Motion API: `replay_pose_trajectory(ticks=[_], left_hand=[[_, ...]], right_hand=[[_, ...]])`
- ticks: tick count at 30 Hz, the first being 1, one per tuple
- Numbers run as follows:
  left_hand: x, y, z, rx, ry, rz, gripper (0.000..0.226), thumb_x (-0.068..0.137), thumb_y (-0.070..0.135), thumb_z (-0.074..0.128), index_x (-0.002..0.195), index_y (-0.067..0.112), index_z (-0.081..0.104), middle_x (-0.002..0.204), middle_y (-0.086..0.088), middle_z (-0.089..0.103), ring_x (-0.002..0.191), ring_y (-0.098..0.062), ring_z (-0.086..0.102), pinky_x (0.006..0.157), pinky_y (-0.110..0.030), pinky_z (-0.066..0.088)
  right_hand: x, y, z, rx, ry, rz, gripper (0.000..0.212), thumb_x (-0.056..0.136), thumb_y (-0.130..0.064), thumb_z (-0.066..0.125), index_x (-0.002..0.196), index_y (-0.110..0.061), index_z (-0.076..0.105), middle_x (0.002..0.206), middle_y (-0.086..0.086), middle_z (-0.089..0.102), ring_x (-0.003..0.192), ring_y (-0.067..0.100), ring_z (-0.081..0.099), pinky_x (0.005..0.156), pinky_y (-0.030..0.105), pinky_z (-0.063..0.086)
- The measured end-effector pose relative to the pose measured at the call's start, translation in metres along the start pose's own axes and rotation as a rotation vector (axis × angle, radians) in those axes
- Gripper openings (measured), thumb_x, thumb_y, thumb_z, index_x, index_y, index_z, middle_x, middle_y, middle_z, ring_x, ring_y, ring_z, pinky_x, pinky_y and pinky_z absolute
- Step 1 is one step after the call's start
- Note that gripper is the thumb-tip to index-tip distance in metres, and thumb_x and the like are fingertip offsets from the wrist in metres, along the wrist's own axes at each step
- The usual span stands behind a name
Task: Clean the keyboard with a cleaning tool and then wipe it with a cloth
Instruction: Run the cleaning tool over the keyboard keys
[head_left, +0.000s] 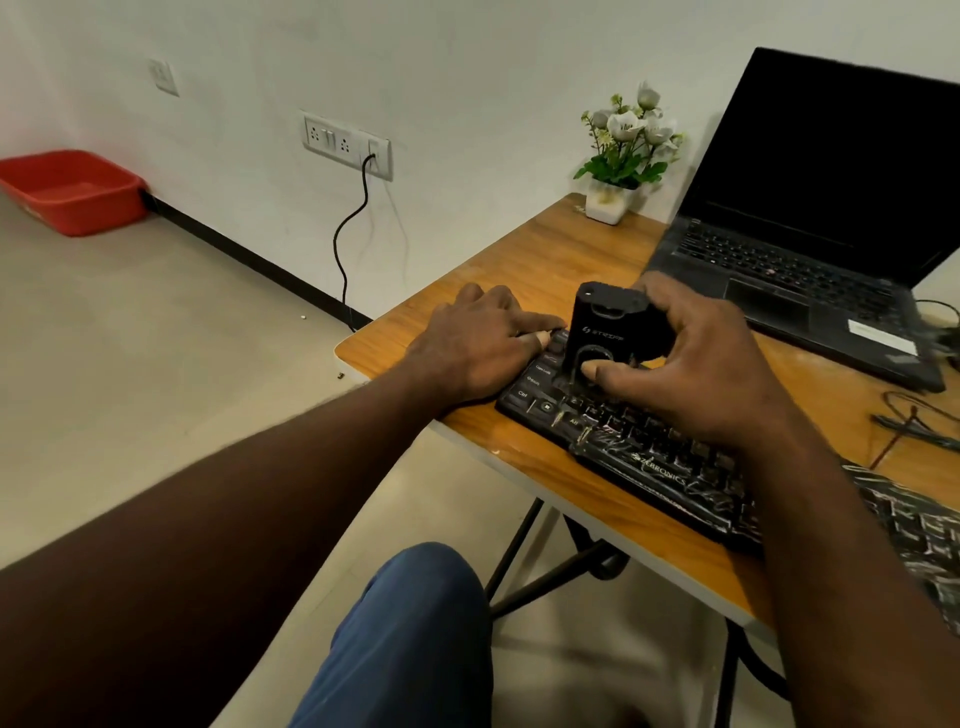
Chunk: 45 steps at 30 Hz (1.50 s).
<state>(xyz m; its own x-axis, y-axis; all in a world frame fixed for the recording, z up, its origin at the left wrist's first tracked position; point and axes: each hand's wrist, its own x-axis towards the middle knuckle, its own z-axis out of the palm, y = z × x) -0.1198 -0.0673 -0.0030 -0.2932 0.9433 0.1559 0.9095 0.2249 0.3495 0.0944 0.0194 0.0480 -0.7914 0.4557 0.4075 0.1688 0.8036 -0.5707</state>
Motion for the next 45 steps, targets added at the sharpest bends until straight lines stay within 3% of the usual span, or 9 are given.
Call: replay_pose_trajectory(ticks=[4, 8, 12, 15, 19, 24, 37, 41, 45], left_hand=[[-0.004, 0.002, 0.000, 0.025, 0.018, 0.037, 0.056, 0.095, 0.048, 0.023, 0.144, 0.045, 0.049, 0.123, 0.005, 0.048, 0.114, -0.017, 0.036, 0.094, -0.045, 0.037], [-0.004, 0.002, 0.002, 0.042, 0.048, 0.042, 0.043, 0.104, 0.042, 0.031, 0.141, 0.041, 0.053, 0.119, 0.005, 0.047, 0.111, -0.015, 0.034, 0.093, -0.045, 0.037], [-0.006, 0.004, 0.001, 0.049, 0.053, 0.047, 0.041, 0.105, 0.040, 0.033, 0.137, 0.033, 0.057, 0.124, -0.001, 0.051, 0.116, -0.021, 0.039, 0.094, -0.046, 0.040], [-0.006, 0.004, 0.001, 0.043, 0.044, 0.031, 0.047, 0.101, 0.045, 0.028, 0.138, 0.040, 0.056, 0.123, 0.001, 0.051, 0.116, -0.020, 0.039, 0.094, -0.046, 0.040], [-0.008, 0.006, -0.001, 0.036, 0.047, 0.022, 0.047, 0.098, 0.042, 0.026, 0.128, 0.029, 0.061, 0.122, -0.002, 0.052, 0.116, -0.024, 0.041, 0.096, -0.049, 0.041], [-0.004, 0.004, 0.001, 0.036, 0.044, 0.021, 0.044, 0.107, 0.043, 0.032, 0.147, 0.046, 0.048, 0.128, 0.000, 0.050, 0.120, -0.021, 0.039, 0.101, -0.050, 0.039], [-0.002, 0.001, 0.005, 0.059, 0.076, 0.040, 0.041, 0.106, 0.042, 0.033, 0.138, 0.036, 0.057, 0.126, -0.001, 0.053, 0.116, -0.021, 0.040, 0.096, -0.048, 0.041], [-0.002, 0.000, 0.005, 0.045, 0.074, 0.029, 0.044, 0.106, 0.044, 0.032, 0.147, 0.049, 0.048, 0.129, 0.001, 0.051, 0.118, -0.020, 0.038, 0.099, -0.049, 0.040], [-0.002, 0.001, 0.006, 0.033, 0.081, 0.026, 0.042, 0.105, 0.042, 0.034, 0.143, 0.046, 0.052, 0.127, 0.001, 0.052, 0.112, -0.016, 0.034, 0.098, -0.048, 0.040]], right_hand=[[-0.013, -0.001, 0.005, 0.203, -0.168, -0.028, 0.037, 0.079, -0.019, 0.089, 0.107, -0.024, 0.065, 0.091, 0.002, 0.069, 0.080, 0.025, 0.069, 0.067, 0.040, 0.059], [-0.014, 0.004, 0.006, 0.151, -0.051, -0.018, 0.043, 0.079, -0.022, 0.087, 0.117, -0.023, 0.066, 0.095, -0.004, 0.069, 0.082, 0.014, 0.069, 0.065, 0.033, 0.058], [-0.015, 0.002, 0.008, 0.165, -0.131, -0.037, 0.044, 0.080, -0.027, 0.087, 0.119, -0.027, 0.066, 0.096, 0.002, 0.070, 0.084, 0.021, 0.070, 0.070, 0.041, 0.060], [-0.011, 0.003, 0.009, 0.093, -0.002, -0.029, 0.046, 0.080, -0.022, 0.086, 0.123, -0.022, 0.067, 0.100, -0.006, 0.070, 0.088, 0.013, 0.069, 0.073, 0.038, 0.060], [-0.013, 0.004, 0.011, 0.178, -0.116, -0.030, 0.045, 0.081, -0.026, 0.086, 0.122, -0.027, 0.068, 0.094, 0.000, 0.070, 0.082, 0.020, 0.068, 0.068, 0.037, 0.059], [-0.010, 0.007, 0.009, 0.014, 0.137, -0.003, 0.049, 0.081, -0.023, 0.086, 0.125, -0.024, 0.067, 0.104, -0.012, 0.071, 0.093, 0.001, 0.066, 0.073, 0.012, 0.052], [-0.011, 0.005, 0.012, 0.125, 0.006, -0.021, 0.049, 0.082, -0.020, 0.086, 0.129, -0.022, 0.070, 0.109, -0.010, 0.075, 0.098, 0.010, 0.071, 0.084, 0.032, 0.060], [-0.010, 0.012, 0.006, 0.001, 0.167, 0.046, 0.049, 0.083, -0.025, 0.084, 0.129, -0.026, 0.067, 0.108, -0.014, 0.072, 0.096, 0.004, 0.068, 0.078, 0.029, 0.059], [-0.016, 0.010, 0.002, 0.162, -0.030, 0.048, 0.049, 0.082, -0.021, 0.086, 0.128, -0.021, 0.069, 0.105, -0.007, 0.075, 0.094, 0.012, 0.071, 0.078, 0.029, 0.060]])
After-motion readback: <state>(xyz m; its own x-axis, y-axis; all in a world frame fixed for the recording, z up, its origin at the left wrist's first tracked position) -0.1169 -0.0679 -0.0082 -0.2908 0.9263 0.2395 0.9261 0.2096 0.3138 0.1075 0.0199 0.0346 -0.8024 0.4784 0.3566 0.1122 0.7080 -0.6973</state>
